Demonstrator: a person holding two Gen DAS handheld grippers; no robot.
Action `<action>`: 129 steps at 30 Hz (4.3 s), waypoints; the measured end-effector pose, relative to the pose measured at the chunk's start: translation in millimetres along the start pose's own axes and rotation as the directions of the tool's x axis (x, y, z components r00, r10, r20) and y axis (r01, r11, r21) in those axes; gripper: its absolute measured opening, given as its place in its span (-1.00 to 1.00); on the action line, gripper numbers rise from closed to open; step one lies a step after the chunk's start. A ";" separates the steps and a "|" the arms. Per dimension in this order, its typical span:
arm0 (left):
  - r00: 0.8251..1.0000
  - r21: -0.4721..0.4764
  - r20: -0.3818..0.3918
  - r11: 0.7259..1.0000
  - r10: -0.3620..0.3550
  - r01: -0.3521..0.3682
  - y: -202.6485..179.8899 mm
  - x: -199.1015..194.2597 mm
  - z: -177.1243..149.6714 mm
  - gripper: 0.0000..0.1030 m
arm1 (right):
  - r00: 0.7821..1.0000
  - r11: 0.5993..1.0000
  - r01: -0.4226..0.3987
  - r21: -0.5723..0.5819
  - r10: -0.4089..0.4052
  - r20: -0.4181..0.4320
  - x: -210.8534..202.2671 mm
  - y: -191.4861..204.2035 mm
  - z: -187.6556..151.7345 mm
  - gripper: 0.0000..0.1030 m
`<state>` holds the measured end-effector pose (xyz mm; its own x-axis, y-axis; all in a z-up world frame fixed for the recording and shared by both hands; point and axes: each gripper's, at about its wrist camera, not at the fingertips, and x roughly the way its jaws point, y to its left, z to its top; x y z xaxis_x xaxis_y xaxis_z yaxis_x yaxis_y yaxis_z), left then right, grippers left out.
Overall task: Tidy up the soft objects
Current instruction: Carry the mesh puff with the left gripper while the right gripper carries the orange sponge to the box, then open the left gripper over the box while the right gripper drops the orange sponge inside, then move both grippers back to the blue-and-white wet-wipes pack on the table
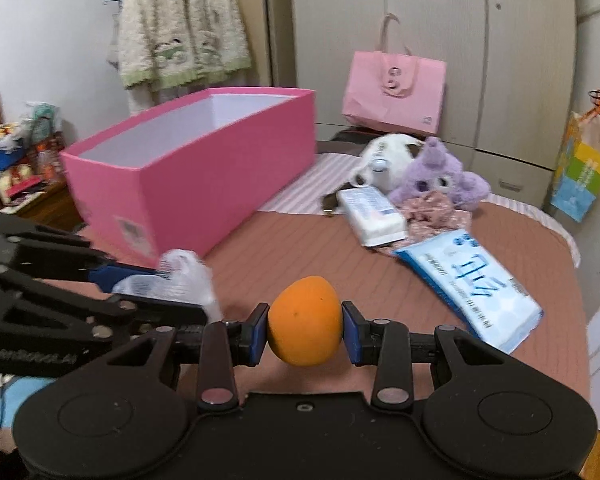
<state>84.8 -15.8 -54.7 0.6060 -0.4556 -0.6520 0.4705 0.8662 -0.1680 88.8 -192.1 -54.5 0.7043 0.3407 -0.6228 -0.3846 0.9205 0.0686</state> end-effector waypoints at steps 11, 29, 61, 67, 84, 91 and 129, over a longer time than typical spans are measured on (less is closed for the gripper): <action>0.997 -0.028 -0.055 0.998 -0.050 0.049 34.5 -52.8 -6.0 -0.41 | 0.991 0.989 -0.132 -0.062 0.132 -0.002 -25.9 43.4 12.6 -0.17; 0.997 -0.041 0.079 0.999 0.016 -0.013 99.9 -119.2 32.7 -0.42 | 0.962 0.950 -0.267 -0.160 0.272 0.009 -18.2 98.8 72.3 -0.17; 0.992 -0.012 0.052 0.994 0.112 -0.112 224.8 24.1 164.1 -0.42 | 0.973 0.950 -0.228 -0.215 0.227 -0.028 151.4 70.4 200.6 -0.17; 0.988 -0.004 0.013 0.988 0.152 -0.152 231.9 58.2 172.9 -0.36 | 0.978 0.944 -0.206 -0.259 0.188 -0.092 189.0 67.0 211.2 -0.17; 0.988 0.032 0.064 0.989 0.141 -0.143 218.6 4.2 161.8 0.23 | 0.976 0.963 -0.213 -0.163 0.217 0.011 125.9 37.8 195.9 0.18; 0.996 0.069 0.056 0.994 0.075 -0.079 191.4 -40.0 146.5 0.27 | 0.978 0.973 -0.207 -0.106 0.206 -0.014 72.9 35.6 177.5 0.19; 0.965 0.222 -0.130 0.942 -0.226 0.251 -13.5 2.2 93.5 0.44 | 0.999 0.993 0.045 0.106 -0.045 -0.002 -48.3 -61.6 16.9 0.42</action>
<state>139.8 -47.6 15.3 0.3952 -0.6094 -0.6873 0.7379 0.6563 -0.1577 88.5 -262.0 -15.5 0.7195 0.2985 -0.6271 -0.2868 0.9500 0.1231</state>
